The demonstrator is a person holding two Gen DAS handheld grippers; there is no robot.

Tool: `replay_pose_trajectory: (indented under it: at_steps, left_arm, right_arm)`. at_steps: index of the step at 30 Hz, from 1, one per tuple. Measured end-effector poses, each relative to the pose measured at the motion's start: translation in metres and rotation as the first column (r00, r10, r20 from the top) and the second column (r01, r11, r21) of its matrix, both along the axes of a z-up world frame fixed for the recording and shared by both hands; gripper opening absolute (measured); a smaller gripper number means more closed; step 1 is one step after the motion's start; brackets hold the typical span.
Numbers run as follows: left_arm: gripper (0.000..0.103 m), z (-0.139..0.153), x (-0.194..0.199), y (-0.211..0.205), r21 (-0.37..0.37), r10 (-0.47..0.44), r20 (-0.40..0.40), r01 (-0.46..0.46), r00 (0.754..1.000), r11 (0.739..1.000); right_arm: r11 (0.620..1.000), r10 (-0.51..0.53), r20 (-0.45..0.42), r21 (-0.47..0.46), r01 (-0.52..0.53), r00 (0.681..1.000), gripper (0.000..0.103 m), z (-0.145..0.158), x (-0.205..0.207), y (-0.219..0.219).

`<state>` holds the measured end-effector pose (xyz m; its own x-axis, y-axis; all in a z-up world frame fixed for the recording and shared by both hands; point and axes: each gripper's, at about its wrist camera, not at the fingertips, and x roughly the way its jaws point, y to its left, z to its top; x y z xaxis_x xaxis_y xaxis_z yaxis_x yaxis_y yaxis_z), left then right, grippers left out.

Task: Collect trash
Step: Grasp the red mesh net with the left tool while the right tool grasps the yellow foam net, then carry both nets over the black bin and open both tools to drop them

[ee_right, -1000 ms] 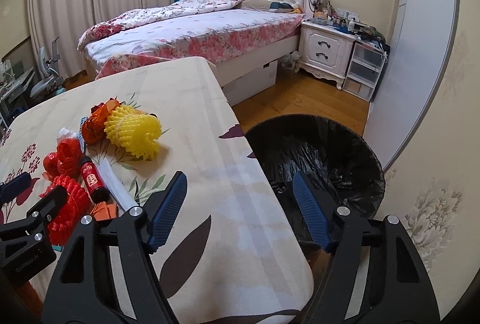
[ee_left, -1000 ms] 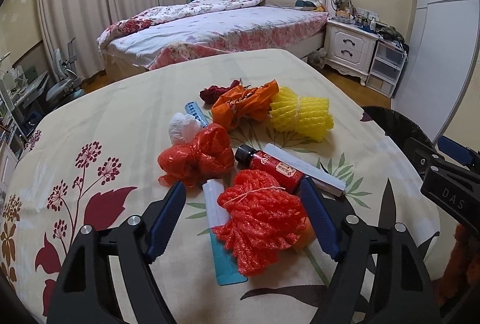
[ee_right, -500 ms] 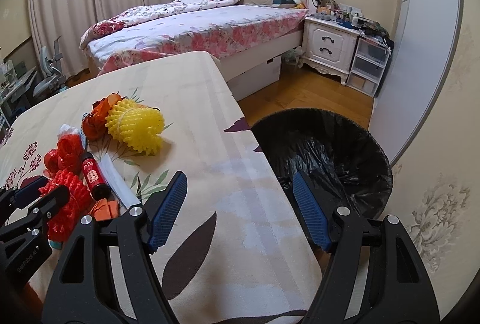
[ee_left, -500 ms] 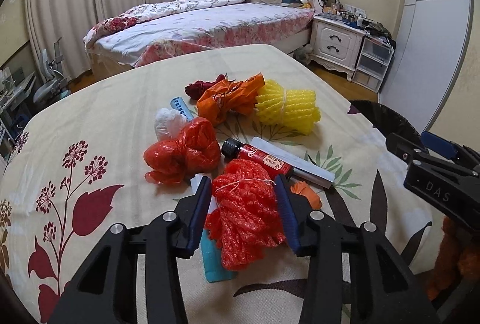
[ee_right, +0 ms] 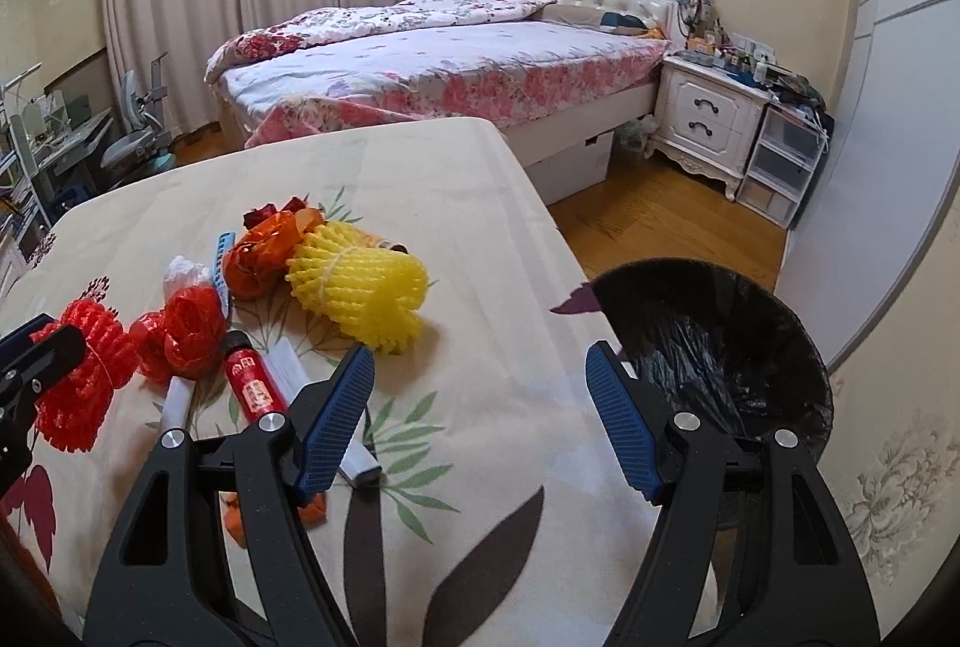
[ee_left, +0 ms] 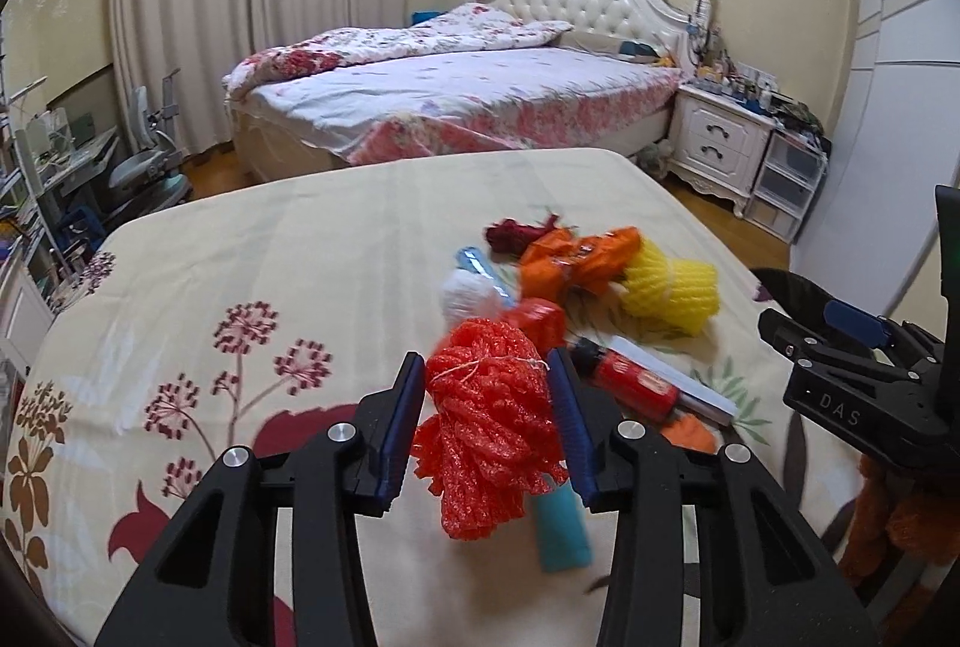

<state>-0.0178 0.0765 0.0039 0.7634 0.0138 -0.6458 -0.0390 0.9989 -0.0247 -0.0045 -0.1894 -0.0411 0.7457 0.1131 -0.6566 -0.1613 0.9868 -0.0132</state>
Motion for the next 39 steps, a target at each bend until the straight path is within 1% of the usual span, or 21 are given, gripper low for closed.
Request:
replay_pose_trajectory:
  at_steps: [6,11,15,21,22,23,25,26,27,28,30,31,39]
  left_arm:
    - [0.043,-0.003,0.015,0.032,0.001,0.066,-0.008,-0.066,0.998,0.998]
    - [0.042,-0.008,0.029,0.053,-0.005,0.101,-0.018,-0.101,0.995,0.995]
    - [0.043,-0.012,0.038,0.062,-0.014,0.110,-0.027,-0.110,0.994,0.994]
    - [0.043,-0.018,0.043,0.063,-0.031,0.100,-0.043,-0.101,0.994,0.994]
    - [0.043,-0.018,0.043,0.064,-0.034,0.098,-0.045,-0.100,0.994,0.994]
    - [0.043,-0.020,0.043,0.064,-0.034,0.097,-0.046,-0.098,0.994,0.995]
    - [0.043,-0.021,0.043,0.064,-0.036,0.095,-0.051,-0.097,0.994,0.995]
    - [0.043,-0.021,0.043,0.065,-0.038,0.095,-0.055,-0.097,0.994,0.995]
    - [0.042,-0.021,0.043,0.064,-0.040,0.096,-0.057,-0.098,0.994,0.994]
    - [0.043,-0.021,0.043,0.065,-0.043,0.096,-0.058,-0.099,0.994,0.994]
    - [0.042,-0.020,0.043,0.065,-0.041,0.094,-0.055,-0.097,0.994,0.994]
    - [0.042,-0.020,0.042,0.064,-0.040,0.092,-0.052,-0.094,0.994,0.995]
    - [0.042,-0.013,0.031,0.046,-0.037,0.067,-0.029,-0.068,0.997,0.997]
  right_arm:
    - [0.998,0.059,-0.033,0.015,-0.058,0.998,0.073,-0.003,0.023,0.019]
    - [0.996,0.088,-0.058,0.036,-0.086,0.994,0.078,-0.006,0.039,0.030]
    - [0.995,0.101,-0.064,0.011,-0.101,0.993,0.079,-0.008,0.050,0.040]
    - [0.994,0.104,-0.090,-0.009,-0.105,0.990,0.078,-0.015,0.058,0.047]
    - [0.993,0.114,-0.096,-0.003,-0.114,0.989,0.075,-0.016,0.058,0.047]
    - [0.992,0.124,-0.101,0.003,-0.124,0.987,0.066,-0.018,0.057,0.049]
    - [0.992,0.128,-0.105,0.003,-0.129,0.986,0.063,-0.019,0.054,0.049]
    - [0.991,0.130,-0.103,0.003,-0.130,0.986,0.060,-0.020,0.052,0.049]
    - [0.991,0.130,-0.103,0.003,-0.130,0.986,0.058,-0.020,0.050,0.049]
    - [0.991,0.131,-0.102,0.007,-0.131,0.986,0.054,-0.019,0.049,0.048]
    - [0.992,0.128,-0.100,0.017,-0.127,0.987,0.050,-0.018,0.044,0.044]
    - [0.992,0.129,-0.099,0.027,-0.127,0.987,0.044,-0.017,0.042,0.042]
    - [0.993,0.109,-0.081,0.042,-0.106,0.991,0.042,-0.014,0.028,0.029]
